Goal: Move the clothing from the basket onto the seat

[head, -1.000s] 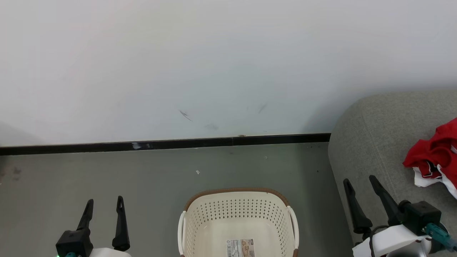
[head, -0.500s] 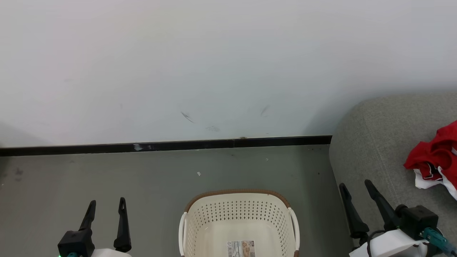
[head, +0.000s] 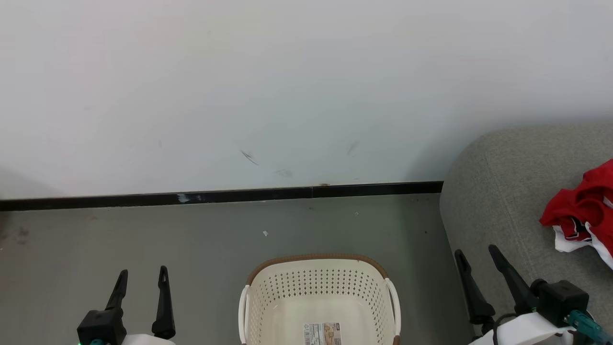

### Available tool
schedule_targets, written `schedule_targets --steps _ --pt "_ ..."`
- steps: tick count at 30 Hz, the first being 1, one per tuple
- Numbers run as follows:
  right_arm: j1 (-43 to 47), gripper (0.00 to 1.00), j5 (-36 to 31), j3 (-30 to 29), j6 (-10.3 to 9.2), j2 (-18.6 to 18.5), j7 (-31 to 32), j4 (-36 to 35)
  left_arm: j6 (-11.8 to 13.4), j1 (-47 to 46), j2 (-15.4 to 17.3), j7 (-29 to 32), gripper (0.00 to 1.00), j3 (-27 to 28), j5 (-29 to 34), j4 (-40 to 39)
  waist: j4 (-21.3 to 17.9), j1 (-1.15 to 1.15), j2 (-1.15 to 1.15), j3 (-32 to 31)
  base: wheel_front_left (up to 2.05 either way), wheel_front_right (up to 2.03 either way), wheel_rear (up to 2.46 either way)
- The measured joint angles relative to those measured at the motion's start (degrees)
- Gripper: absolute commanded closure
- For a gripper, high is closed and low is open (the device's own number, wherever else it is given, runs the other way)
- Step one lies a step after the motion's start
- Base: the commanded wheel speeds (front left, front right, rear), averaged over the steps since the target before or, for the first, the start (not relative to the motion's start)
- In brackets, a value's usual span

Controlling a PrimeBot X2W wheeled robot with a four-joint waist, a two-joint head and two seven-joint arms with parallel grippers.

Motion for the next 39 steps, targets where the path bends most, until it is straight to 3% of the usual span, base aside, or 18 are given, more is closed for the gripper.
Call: schedule_targets --steps 14,15,24,39 --pt "0.93 0.00 0.15 -0.03 0.00 0.00 0.00 -0.66 -0.49 -0.01 0.31 0.00 0.00 0.15 -0.08 0.14 -0.08 0.00 0.00 0.48 0.00 0.00 0.00" --pt "0.93 1.00 0.15 -0.05 0.00 0.00 0.00 -0.68 -0.49 -0.02 0.38 0.00 1.00 0.16 -0.08 0.14 -0.07 0.00 0.00 0.54 0.00 0.00 0.00" --pt "2.42 1.00 0.82 0.47 -0.03 0.69 0.03 2.27 -0.70 1.78 -1.75 0.51 1.00 -0.43 -0.99 2.80 -0.10 0.00 0.00 0.59 0.00 0.00 0.00" --pt "3.39 1.00 14.51 1.42 -0.03 0.69 0.75 0.79 -3.22 1.75 -2.72 3.56 1.00 2.33 -11.95 2.36 -0.31 0.03 0.00 0.81 0.00 0.00 0.00"
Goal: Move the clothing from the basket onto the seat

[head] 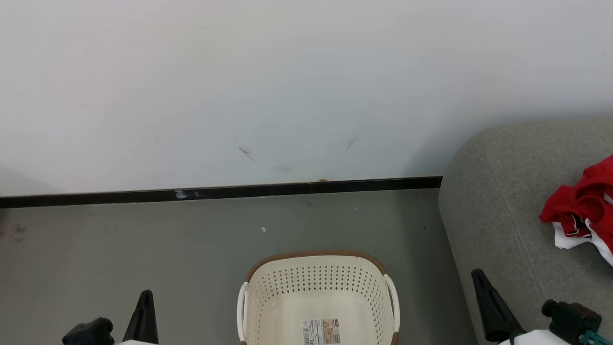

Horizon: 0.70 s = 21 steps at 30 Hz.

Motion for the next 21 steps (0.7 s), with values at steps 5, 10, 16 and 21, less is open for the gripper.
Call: schedule_targets --steps 5,10,16,21 --pt "-0.21 1.00 4.93 -0.83 0.00 0.00 1.05 0.16 -0.90 -0.02 -0.30 1.05 1.00 0.94 -3.19 -0.12 -0.03 0.15 0.00 -0.01 0.00 0.00 0.00" --pt "-0.31 1.00 9.43 -1.24 0.00 -0.20 2.12 0.47 -2.13 -0.05 -0.58 2.03 1.00 1.91 -6.45 -0.21 -0.07 0.33 0.00 -0.09 0.00 0.00 0.00" --pt "-0.50 1.00 14.80 -1.46 0.00 -0.78 3.31 0.88 -3.32 -0.10 -0.96 3.27 1.00 3.04 -10.45 -0.24 -0.13 0.45 0.00 -0.20 0.00 0.00 0.00" --pt "-0.83 1.00 19.45 -1.57 0.00 -1.08 3.98 1.67 -4.03 -0.32 -1.26 4.12 1.00 3.96 -13.80 -0.24 -0.18 0.47 0.00 -0.25 0.00 0.00 0.00"
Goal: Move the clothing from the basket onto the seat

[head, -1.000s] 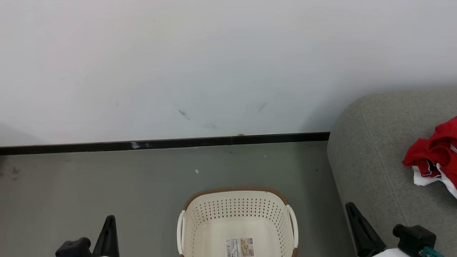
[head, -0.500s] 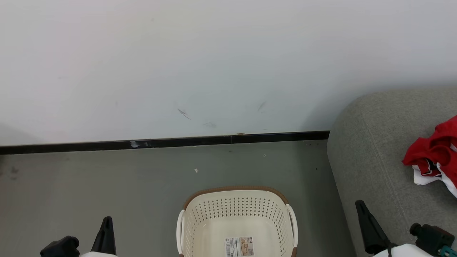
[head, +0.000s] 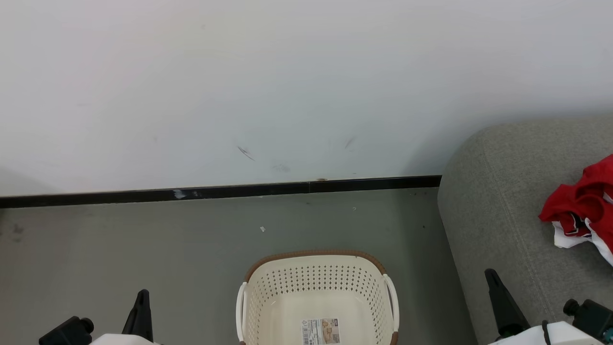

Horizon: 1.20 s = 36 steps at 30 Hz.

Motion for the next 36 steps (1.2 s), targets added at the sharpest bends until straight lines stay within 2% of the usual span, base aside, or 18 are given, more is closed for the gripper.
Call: schedule_targets --steps 5,21,36 --pt "-1.22 1.00 4.57 -0.11 0.00 -0.65 1.09 0.58 -1.32 -0.16 -0.56 1.01 1.00 1.00 -3.34 0.00 -0.06 -0.03 0.00 0.03 0.00 0.00 0.00" --pt "-4.20 1.00 20.02 -0.31 0.00 -1.78 3.93 2.77 -4.61 -1.51 -1.59 4.52 1.00 4.21 -14.59 0.20 -0.27 -0.41 0.00 0.52 0.00 0.00 0.00" --pt "-6.32 1.00 33.37 -0.44 0.00 -2.86 6.23 4.56 -7.91 -2.58 -2.69 7.50 1.00 7.12 -24.46 0.63 -0.46 -0.47 0.00 0.84 0.00 0.00 0.00"
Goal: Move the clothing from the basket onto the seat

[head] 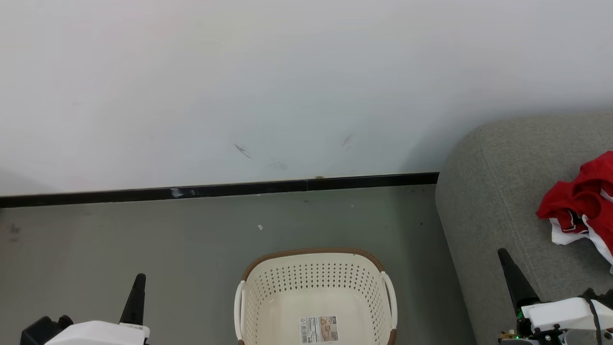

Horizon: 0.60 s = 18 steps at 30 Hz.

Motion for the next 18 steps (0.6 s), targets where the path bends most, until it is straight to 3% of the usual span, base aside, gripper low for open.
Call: schedule_targets --steps 18 --pt "-2.51 1.00 15.36 -0.16 0.00 -1.19 2.48 1.81 -3.53 -1.31 -1.24 3.30 1.00 3.31 -11.29 0.58 -0.21 -0.01 0.00 0.21 0.00 0.00 0.00"
